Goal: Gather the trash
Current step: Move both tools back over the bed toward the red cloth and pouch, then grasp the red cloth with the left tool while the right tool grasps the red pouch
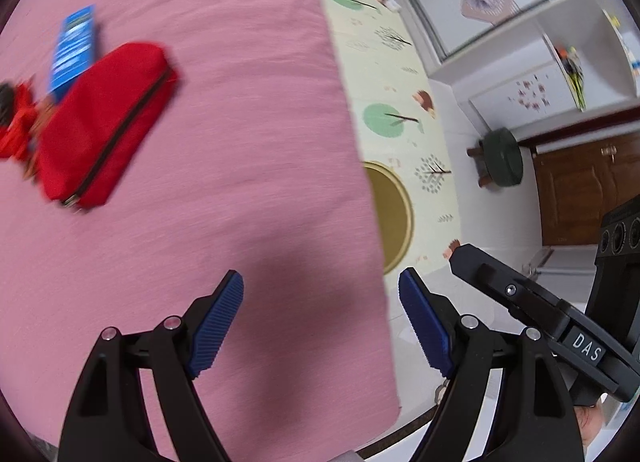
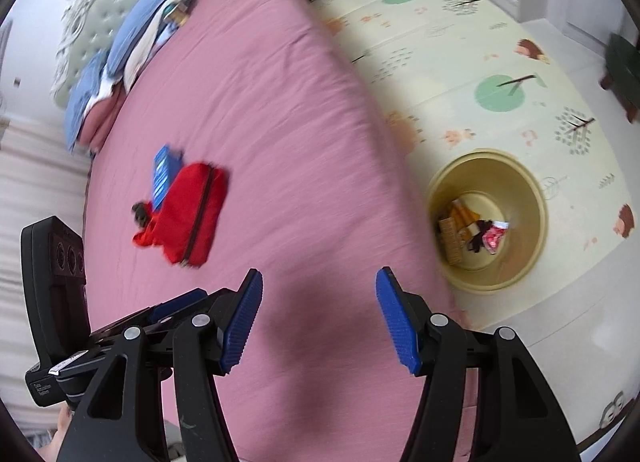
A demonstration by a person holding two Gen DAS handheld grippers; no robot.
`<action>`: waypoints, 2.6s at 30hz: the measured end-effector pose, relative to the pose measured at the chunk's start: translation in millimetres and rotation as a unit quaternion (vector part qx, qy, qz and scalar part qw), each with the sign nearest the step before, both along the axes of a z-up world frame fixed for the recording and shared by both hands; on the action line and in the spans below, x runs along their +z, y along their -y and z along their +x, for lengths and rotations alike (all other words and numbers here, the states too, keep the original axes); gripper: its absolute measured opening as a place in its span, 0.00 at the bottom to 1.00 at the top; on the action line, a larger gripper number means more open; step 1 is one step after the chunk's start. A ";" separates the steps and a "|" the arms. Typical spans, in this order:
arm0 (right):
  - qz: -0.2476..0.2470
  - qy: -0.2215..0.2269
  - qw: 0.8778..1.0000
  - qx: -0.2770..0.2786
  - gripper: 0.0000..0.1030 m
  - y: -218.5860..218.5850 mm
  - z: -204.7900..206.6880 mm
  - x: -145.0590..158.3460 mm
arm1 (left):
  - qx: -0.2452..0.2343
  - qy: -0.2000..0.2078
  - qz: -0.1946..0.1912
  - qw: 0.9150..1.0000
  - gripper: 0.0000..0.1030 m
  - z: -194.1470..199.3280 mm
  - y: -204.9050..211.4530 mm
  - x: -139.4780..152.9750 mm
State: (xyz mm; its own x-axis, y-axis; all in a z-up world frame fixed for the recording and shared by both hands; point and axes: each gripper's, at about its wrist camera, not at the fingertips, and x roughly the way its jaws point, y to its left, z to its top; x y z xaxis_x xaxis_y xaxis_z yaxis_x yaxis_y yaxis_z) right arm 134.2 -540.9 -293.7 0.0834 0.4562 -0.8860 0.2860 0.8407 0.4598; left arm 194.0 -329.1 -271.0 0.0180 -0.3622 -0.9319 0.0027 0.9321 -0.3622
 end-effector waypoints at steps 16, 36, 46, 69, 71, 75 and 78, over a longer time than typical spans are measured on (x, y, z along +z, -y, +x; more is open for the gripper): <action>0.045 0.009 0.995 0.089 0.59 -168.2 23.4 -4.7 | 0.140 0.007 0.021 0.990 0.77 -4.0 -192.3 1.4; 0.026 -0.031 0.995 0.090 0.69 -255.8 100.4 -60.2 | 0.246 -0.023 0.024 0.969 0.79 79.6 -308.9 -54.8; 0.000 -0.066 0.993 0.093 0.74 -271.8 124.3 -95.9 | 0.266 -0.059 0.025 0.962 0.78 115.7 -326.3 -96.1; 0.001 -0.036 0.995 0.097 0.04 -247.1 88.0 -70.1 | 0.283 -0.065 0.012 0.957 0.24 38.6 -338.3 -93.0; 0.005 -0.038 0.995 0.095 0.03 -243.1 80.0 -66.8 | 0.282 -0.068 0.010 0.957 0.24 22.5 -335.1 -87.6; 0.011 -0.047 0.995 0.089 0.03 -229.7 51.4 -60.1 | 0.263 -0.079 -0.008 0.962 0.20 -7.4 -318.0 -84.7; 0.013 -0.052 0.995 0.085 0.03 -220.2 32.0 -53.1 | 0.242 -0.085 -0.008 0.966 0.18 -26.1 -300.2 -81.1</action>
State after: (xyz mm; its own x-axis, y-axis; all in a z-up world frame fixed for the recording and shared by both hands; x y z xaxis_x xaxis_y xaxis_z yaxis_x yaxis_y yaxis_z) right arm 166.2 -320.7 -346.8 -0.0888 0.4779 -0.8739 0.1880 0.8697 0.4564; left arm 167.9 -28.9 -352.2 0.0373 -0.3643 -0.9305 -0.4935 0.8030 -0.3342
